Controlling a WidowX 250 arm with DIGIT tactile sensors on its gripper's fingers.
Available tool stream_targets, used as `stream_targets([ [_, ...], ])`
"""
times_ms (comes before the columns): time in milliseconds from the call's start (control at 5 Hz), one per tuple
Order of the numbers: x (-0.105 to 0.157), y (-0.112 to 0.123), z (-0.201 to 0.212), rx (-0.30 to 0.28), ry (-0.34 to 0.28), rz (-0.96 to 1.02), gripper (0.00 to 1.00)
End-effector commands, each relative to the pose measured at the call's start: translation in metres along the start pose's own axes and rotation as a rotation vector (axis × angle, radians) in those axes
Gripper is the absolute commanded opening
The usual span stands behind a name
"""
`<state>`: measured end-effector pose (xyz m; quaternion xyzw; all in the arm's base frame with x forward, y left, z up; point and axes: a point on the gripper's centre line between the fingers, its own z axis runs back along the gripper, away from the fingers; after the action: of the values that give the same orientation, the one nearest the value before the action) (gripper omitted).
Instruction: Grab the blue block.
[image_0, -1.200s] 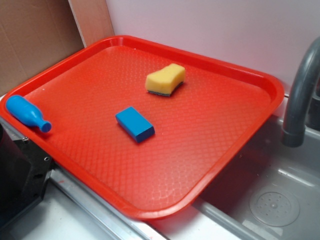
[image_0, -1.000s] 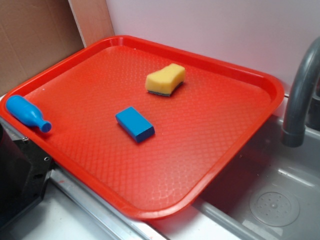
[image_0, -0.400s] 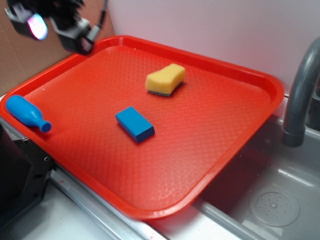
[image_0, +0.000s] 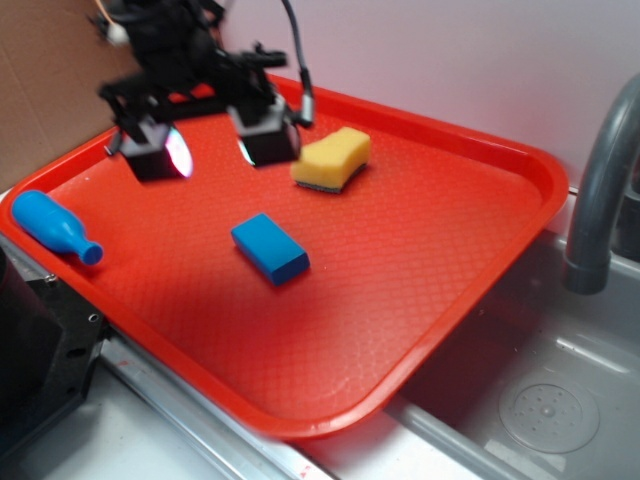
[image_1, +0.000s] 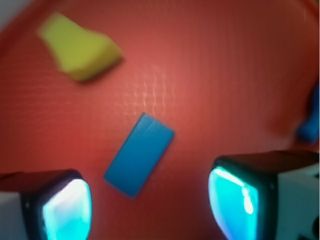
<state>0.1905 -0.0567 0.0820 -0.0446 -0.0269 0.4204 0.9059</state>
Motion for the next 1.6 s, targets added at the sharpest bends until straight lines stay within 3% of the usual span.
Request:
stream_targets([
  [0,0.013,-0.012,-0.039,0.006,0.042,0.117,1.0],
  [200,0.019,-0.002,-0.061,0.064,0.006,0.108,1.0],
  [400,0.02,0.005,-0.063,0.084,-0.015,0.089,0.0],
  [600,0.019,0.007,-0.043,0.068,-0.016,0.005,0.0],
  [800,0.016,0.003,0.006,0.013,0.0,-0.244,0.0],
  [1400,0.044,0.015,0.161,-0.097,-0.106,-0.957,0.0],
])
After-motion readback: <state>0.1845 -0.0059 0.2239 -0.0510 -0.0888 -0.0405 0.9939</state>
